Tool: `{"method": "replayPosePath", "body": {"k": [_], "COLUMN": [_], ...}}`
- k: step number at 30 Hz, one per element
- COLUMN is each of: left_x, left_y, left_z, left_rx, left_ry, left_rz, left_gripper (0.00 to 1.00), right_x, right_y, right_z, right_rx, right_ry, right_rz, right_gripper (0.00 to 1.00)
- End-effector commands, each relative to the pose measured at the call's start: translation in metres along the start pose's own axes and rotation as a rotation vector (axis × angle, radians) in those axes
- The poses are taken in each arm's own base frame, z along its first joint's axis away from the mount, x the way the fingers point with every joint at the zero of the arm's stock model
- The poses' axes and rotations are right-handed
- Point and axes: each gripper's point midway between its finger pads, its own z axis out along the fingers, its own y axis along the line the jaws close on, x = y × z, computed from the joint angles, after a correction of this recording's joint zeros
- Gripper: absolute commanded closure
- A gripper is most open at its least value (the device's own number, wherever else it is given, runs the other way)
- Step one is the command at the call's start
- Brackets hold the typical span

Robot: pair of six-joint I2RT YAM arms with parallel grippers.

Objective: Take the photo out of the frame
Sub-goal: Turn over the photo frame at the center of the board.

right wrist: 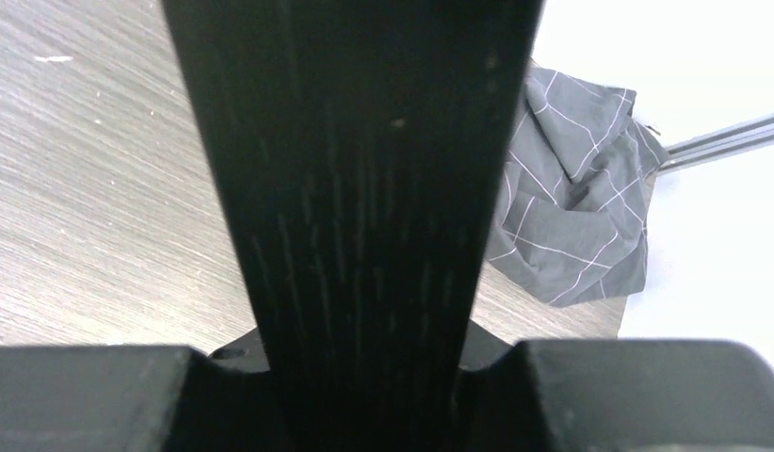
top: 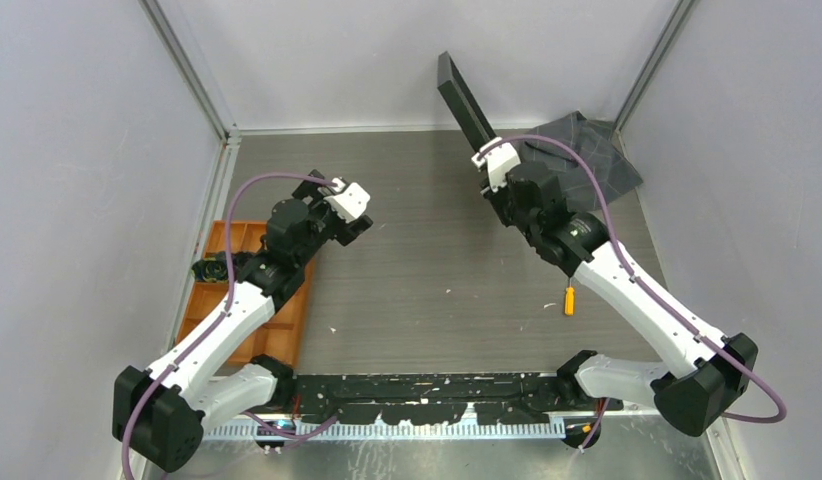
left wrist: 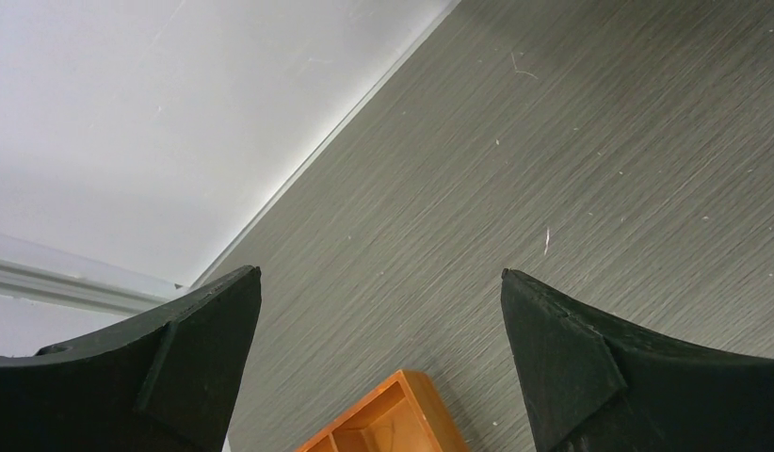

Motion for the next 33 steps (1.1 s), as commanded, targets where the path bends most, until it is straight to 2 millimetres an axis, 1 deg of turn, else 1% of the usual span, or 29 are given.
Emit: {"method": "replayPosePath", "body": {"k": [1,4,8,13,15,17,19,22,27,33], "left_x": [-0.006,-0.003,0.002,0.003,0.003,0.002,0.003,0.004,0.007,0.010], "left_y": [-0.005,-0.008,-0.012,-0.013,-0.013,-0.014,-0.015,-0.017,-0.019,-0.022], "left_z": [0.002,0.004,0.004,0.003,0.002,0.002,0.003,0.004,0.004,0.004], "left_rx": [0.022,0.031,0.038,0.038,0.040,0.044,0.046,0.053,0.059,0.072], "left_ry": [-0.043,-0.042,-0.042,-0.044,-0.047,-0.051,-0.050,-0.049,-0.049,-0.046], "left_rz": [-0.031,-0.035,-0.036,-0.037,-0.037,-0.037,-0.040,-0.042,-0.044,-0.045], "left_gripper": [0.00,0.00,0.00,0.00,0.00,0.00,0.00,0.00,0.00,0.00], "right_x": [-0.097,-0.100,-0.108,-0.118,-0.117,-0.117,-0.117,-0.117,-0.122,-0.130], "right_y": [-0.043,-0.050,-0.054,-0.041,-0.034,-0.033,-0.036,-0.041,-0.055,-0.056], "right_z": [-0.040,-0.044,-0.051,-0.068,-0.075,-0.082,-0.086,-0.086,-0.089,-0.099], "right_rx": [0.072,0.082,0.064,-0.057,-0.107,-0.130,-0.130,-0.115,-0.078,-0.119], "right_ry": [-0.338,-0.346,-0.358,-0.376,-0.381,-0.389,-0.396,-0.397,-0.407,-0.422], "right_rz": [0.241,0.262,0.289,0.263,0.251,0.262,0.288,0.324,0.393,0.465], "right_gripper": [0.99,0.99,0.99,0.99,0.99,0.99,0.99,0.99,0.99,0.99]}}
